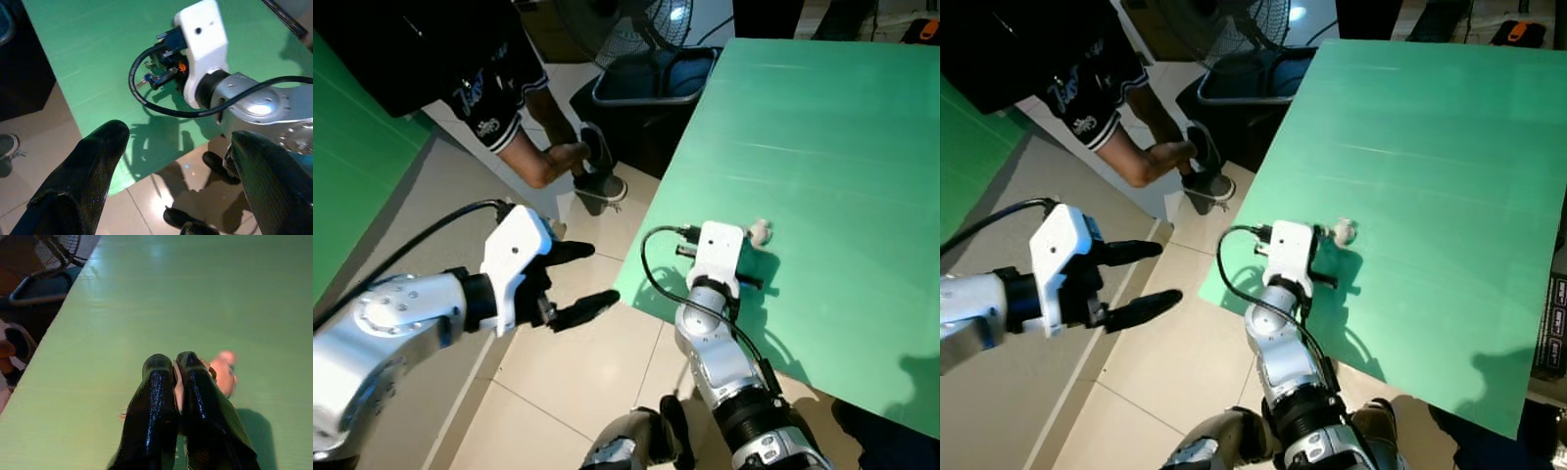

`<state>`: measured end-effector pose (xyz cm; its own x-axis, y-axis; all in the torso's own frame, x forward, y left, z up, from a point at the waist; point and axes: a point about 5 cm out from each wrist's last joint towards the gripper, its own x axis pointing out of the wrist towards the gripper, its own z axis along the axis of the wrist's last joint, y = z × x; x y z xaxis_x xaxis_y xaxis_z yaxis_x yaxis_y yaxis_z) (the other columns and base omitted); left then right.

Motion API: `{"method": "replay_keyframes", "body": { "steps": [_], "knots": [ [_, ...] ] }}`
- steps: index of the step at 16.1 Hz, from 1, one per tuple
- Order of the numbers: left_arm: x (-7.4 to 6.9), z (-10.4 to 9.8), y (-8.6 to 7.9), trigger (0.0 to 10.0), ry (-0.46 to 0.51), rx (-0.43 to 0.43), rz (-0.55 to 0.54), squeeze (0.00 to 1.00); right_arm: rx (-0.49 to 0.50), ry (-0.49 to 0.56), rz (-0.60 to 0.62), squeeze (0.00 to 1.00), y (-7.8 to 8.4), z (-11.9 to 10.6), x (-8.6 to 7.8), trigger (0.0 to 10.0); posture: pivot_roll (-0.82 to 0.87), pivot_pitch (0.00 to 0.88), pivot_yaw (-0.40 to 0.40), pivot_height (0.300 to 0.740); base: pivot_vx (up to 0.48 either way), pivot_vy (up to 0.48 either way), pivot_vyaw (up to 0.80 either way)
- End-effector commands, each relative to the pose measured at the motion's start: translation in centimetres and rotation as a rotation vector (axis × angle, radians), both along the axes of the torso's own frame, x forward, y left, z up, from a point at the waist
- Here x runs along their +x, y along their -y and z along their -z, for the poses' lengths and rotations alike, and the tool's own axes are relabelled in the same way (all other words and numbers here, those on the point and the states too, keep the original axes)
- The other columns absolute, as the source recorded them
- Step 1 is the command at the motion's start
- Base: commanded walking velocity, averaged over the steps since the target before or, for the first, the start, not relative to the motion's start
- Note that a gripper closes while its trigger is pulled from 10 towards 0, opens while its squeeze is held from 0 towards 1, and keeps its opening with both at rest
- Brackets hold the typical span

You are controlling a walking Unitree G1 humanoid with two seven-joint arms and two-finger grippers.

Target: Hang keys on a hook

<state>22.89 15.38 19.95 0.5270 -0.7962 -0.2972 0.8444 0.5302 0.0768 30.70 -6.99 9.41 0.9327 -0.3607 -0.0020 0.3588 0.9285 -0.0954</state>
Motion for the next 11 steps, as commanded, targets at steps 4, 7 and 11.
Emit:
{"method": "replay_keyframes", "body": {
  "steps": [4, 7, 11],
  "knots": [
    [1.2, 2.0, -0.2, 10.0, -0.019, -0.015, -0.107, 0.0, 0.065, 0.002, -0.147, 0.0, -3.8, -1.2, -0.9, 0.0, -0.07, 0.212, 0.4, 0.74, 0.0, 0.0, 0.0],
    [2.4, 4.7, 0.2, 10.0, -0.053, -0.013, -0.177, 0.0, 0.017, 0.015, -0.156, 0.0, -1.8, -1.7, -0.3, 0.0, -0.12, 0.156, 0.4, 0.74, 0.0, 0.0, 0.0],
    [4.7, 5.9, 0.9, 10.0, -0.006, -0.06, -0.282, 0.0, -0.027, 0.032, -0.183, 0.0, -0.2, -2.5, 0.1, 0.0, -0.16, 0.079, 0.337, 0.74, 0.0, 0.0, 0.0]
  ]
}}
